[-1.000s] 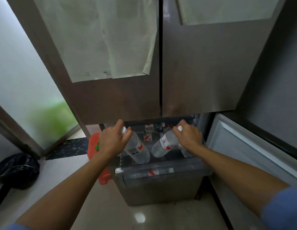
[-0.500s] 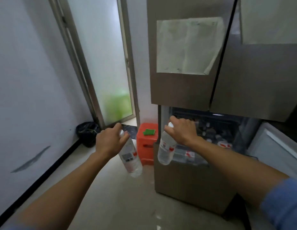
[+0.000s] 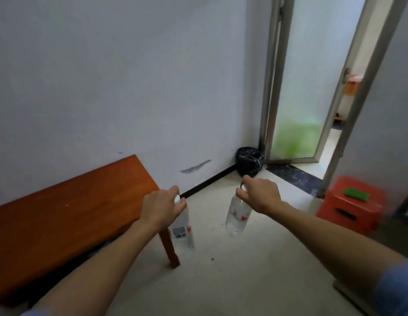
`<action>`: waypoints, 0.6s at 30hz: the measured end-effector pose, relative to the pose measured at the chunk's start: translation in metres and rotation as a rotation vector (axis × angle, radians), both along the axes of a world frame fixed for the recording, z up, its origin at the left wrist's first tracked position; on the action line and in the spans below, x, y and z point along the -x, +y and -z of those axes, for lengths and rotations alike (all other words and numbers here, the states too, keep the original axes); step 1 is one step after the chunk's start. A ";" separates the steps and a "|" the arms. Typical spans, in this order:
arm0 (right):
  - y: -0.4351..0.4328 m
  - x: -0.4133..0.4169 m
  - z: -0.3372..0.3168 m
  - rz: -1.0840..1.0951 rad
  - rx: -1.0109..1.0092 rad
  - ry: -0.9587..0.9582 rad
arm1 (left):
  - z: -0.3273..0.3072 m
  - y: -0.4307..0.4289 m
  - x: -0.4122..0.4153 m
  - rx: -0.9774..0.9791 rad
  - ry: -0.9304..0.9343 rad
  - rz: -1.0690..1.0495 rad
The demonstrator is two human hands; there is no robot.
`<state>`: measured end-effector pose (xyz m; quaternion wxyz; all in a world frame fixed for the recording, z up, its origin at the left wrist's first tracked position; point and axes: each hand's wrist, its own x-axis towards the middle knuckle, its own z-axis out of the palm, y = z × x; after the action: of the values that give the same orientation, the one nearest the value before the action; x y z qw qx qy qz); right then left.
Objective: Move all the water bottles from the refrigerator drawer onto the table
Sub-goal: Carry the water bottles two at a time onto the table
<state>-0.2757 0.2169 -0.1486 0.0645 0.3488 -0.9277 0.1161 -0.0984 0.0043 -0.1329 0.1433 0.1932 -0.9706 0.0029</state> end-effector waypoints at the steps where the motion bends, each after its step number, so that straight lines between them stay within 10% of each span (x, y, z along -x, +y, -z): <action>1: -0.029 -0.012 -0.001 -0.044 0.008 -0.004 | 0.001 -0.024 -0.020 0.003 -0.010 -0.041; 18: -0.488 -0.131 0.022 -0.776 -0.074 0.046 | 0.025 -0.307 -0.230 -0.107 -0.105 -0.726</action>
<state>-0.1450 -0.2713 -0.1703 0.0239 0.6784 -0.7287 0.0905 0.1315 -0.3024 -0.1581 0.0726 0.5320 -0.8436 0.0127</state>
